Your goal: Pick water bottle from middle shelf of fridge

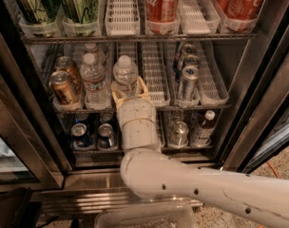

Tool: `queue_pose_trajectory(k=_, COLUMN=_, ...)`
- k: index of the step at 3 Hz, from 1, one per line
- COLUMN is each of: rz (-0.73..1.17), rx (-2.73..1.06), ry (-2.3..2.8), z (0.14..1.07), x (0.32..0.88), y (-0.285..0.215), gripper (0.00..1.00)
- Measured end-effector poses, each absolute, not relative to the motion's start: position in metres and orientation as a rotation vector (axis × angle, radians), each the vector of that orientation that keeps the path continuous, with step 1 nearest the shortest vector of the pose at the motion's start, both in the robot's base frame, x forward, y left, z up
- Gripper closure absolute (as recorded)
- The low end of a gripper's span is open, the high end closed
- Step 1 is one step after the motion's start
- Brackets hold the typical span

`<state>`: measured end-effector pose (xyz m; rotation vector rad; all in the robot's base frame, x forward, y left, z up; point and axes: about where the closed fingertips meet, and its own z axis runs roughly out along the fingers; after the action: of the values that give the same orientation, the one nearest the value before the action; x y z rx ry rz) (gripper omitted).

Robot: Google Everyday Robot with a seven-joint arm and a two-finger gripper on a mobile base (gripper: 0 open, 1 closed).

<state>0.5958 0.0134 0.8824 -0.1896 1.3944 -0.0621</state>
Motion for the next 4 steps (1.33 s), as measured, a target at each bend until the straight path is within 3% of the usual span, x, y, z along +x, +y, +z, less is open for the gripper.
queue_pose_trajectory(k=2, rz=0.042, rx=-0.175, ry=1.355, z=0.918, x=0.58, y=0.023, gripper=1.0)
queue_pose_trajectory(k=4, rz=0.047, rx=-0.15, ry=1.513, z=0.941, x=0.552, y=-0.025, gripper=1.0)
